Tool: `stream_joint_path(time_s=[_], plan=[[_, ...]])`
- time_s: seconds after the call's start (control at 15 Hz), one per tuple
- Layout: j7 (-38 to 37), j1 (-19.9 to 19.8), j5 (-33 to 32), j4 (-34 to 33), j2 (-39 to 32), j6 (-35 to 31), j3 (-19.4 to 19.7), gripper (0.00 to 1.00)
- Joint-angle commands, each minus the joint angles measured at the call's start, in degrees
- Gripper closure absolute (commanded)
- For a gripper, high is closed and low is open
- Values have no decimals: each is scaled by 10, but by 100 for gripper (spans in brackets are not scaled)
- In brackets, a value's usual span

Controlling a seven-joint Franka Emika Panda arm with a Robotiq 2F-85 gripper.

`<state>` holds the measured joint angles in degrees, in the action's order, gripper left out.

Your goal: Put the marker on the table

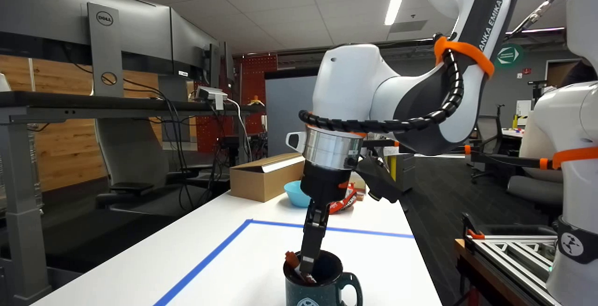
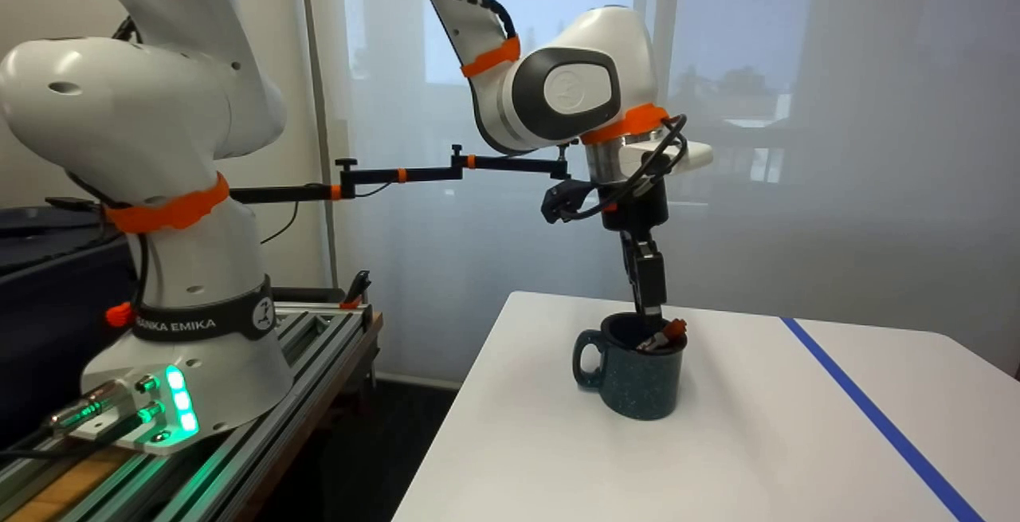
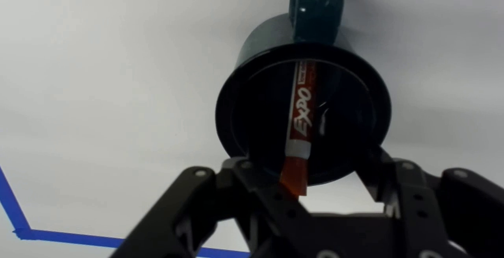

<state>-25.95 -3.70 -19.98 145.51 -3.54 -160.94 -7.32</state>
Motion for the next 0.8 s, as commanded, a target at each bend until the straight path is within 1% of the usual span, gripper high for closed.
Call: stream_joint_path(time_s=[0.0, 0.07, 0.13, 0.27, 0.33, 0.4, 0.47, 0.53, 0.6, 0.67, 0.73], plan=[[-19, 2, -27, -23, -32, -15, 5, 33], [-20, 3, -29, -27, -37, -16, 7, 34], [-20, 3, -31, -32, -44, -17, 8, 33], [-21, 4, -35, -39, -57, -21, 12, 36], [-21, 5, -36, -44, -62, -22, 13, 40], [-23, 6, -39, -48, -66, -23, 14, 48], [-23, 6, -39, -52, -69, -23, 15, 52], [-24, 7, -41, -56, -72, -24, 16, 70], [-24, 8, -41, -59, -74, -25, 16, 81], [-22, 8, -38, -61, -75, -24, 14, 88], [-23, 9, -38, -62, -76, -25, 14, 83]])
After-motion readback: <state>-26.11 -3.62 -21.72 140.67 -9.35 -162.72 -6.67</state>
